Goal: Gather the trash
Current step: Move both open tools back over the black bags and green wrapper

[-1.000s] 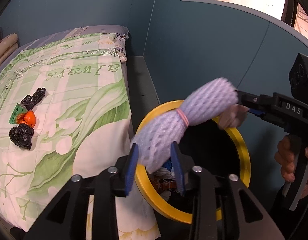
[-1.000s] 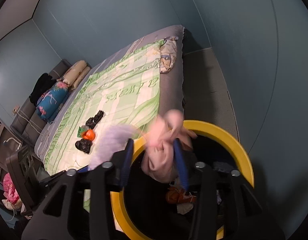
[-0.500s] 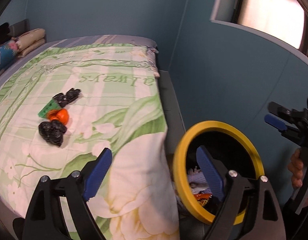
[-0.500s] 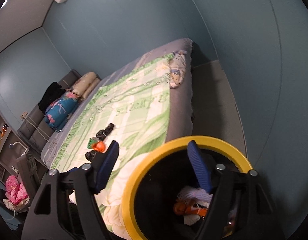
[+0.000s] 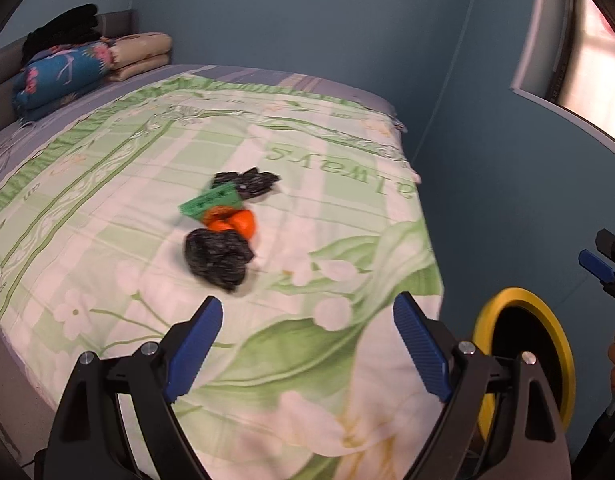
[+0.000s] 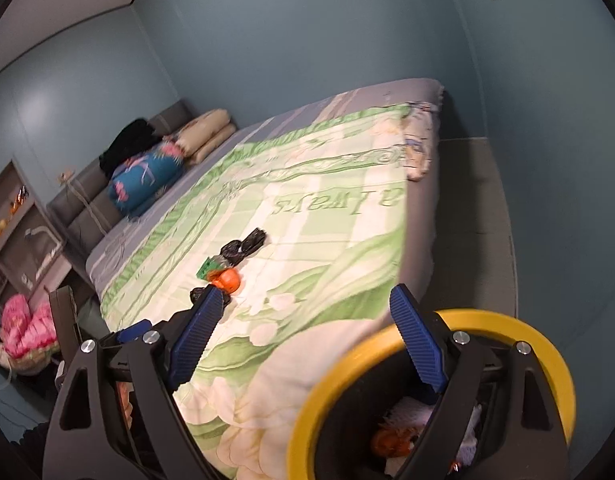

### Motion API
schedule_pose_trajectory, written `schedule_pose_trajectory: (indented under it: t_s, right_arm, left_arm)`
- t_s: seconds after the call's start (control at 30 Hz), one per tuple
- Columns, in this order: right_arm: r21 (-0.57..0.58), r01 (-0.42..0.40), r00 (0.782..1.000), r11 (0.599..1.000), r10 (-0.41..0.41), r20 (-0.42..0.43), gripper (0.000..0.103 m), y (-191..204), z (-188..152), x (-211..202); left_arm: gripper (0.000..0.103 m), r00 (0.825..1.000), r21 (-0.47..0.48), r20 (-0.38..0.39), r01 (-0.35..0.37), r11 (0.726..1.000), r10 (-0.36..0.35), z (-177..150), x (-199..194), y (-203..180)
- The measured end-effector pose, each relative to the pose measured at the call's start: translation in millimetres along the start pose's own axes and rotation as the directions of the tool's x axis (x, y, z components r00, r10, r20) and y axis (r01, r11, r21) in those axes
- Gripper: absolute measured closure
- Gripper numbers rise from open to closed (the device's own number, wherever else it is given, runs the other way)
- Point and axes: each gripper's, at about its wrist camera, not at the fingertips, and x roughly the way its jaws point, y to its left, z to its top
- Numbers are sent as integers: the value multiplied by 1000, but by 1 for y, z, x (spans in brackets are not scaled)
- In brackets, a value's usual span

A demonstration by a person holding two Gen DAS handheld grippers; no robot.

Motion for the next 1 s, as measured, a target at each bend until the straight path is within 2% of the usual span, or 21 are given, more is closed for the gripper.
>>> schedule_pose_trajectory:
  t_s: [0.23, 0.4, 0.73, 1.0]
  right_arm:
    - [-90, -51, 997, 995, 45, -65, 21, 46, 15, 56]
    - [-98, -94, 986, 991, 79, -147, 21, 65, 26, 110]
    - [-128, -119, 950, 985, 76, -302, 20, 98, 39, 215]
    - [-127, -123, 918, 984, 65, -391, 20, 124, 54, 313]
  left_arm:
    - [19, 998, -66, -26, -51, 996, 50, 4, 17, 47]
    - [19, 997, -115, -52, -65, 991, 59, 7, 37, 69]
    - [19, 993, -209, -113, -59, 976, 36, 14, 87, 99]
    - [19, 993, -240, -121, -34, 970, 5, 24, 111, 105]
